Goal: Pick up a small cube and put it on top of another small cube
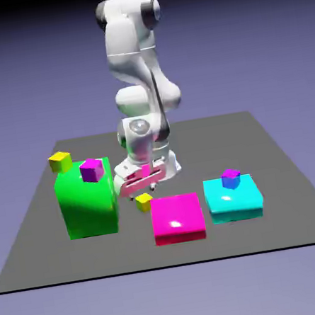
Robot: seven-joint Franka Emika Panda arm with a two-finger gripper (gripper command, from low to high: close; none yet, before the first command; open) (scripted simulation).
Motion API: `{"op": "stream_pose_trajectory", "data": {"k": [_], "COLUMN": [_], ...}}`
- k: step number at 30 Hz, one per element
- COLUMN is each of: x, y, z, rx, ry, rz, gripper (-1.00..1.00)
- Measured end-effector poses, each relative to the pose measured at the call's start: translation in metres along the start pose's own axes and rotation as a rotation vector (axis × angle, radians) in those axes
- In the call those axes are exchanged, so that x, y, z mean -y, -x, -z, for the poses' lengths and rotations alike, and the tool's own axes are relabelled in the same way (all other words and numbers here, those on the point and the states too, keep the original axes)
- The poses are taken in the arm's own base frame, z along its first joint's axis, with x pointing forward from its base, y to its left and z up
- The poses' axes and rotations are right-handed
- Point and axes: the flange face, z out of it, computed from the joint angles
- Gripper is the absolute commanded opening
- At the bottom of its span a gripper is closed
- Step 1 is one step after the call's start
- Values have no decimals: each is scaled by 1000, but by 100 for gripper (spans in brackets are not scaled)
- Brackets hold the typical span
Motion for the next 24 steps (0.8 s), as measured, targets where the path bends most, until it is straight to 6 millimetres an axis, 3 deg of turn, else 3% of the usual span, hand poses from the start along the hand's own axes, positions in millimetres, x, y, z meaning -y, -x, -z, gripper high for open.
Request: {"op": "stream_pose_trajectory", "data": {"k": [6, 7, 9, 16, 24], "x": [7, 8, 8, 2, 3], "y": [4, 6, 6, 0, 8], "z": [-31, -36, -36, 1, 34], "rx": [6, 8, 8, -1, 9], "ry": [-33, -44, -44, 1, -44], "rz": [12, 13, 13, 7, 13], "gripper": [0, -100, -100, -100, -100]}}
